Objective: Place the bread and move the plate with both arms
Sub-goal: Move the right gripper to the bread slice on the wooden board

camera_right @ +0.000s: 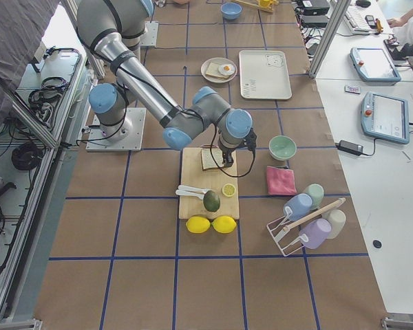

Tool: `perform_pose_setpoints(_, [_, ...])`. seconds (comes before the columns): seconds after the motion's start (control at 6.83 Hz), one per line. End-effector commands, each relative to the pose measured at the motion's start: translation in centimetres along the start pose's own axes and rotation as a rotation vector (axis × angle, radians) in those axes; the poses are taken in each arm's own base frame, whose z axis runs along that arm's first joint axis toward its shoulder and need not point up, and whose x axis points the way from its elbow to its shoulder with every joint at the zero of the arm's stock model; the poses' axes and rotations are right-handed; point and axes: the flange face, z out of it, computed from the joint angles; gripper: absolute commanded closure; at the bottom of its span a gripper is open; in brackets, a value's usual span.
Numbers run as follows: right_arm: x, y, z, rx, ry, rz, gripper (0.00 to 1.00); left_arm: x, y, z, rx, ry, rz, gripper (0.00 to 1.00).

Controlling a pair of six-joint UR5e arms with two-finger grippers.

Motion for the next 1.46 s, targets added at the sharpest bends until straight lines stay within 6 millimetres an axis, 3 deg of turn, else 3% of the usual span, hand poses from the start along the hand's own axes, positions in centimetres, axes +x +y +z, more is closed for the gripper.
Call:
perform_pose_setpoints(0.0, [1.0,0.3,4.7,-0.008,0.004,0.004,0.04,0.1,0.0,0.0,0.000,0.001,0.001,0.00])
perform_pose_setpoints(0.29, [1.3,0.3,6.0,-0.019,-0.012,0.007,0.10,0.1,0.0,0.1,-0.002,0.001,0.001,0.00])
perform_pose_setpoints(0.73, [1.5,0.4,6.0,-0.033,-0.003,0.011,0.49,0.1,0.0,0.1,-0.002,0.001,0.001,0.00])
perform_pose_setpoints(1.17, [1.7,0.7,6.0,-0.065,0.021,0.017,1.00,0.0,0.0,0.0,0.000,0.001,-0.001,0.00])
perform_pose_setpoints(1.32, [1.8,1.0,6.0,-0.090,0.036,0.020,1.00,0.1,0.0,0.0,0.000,0.001,0.001,0.00])
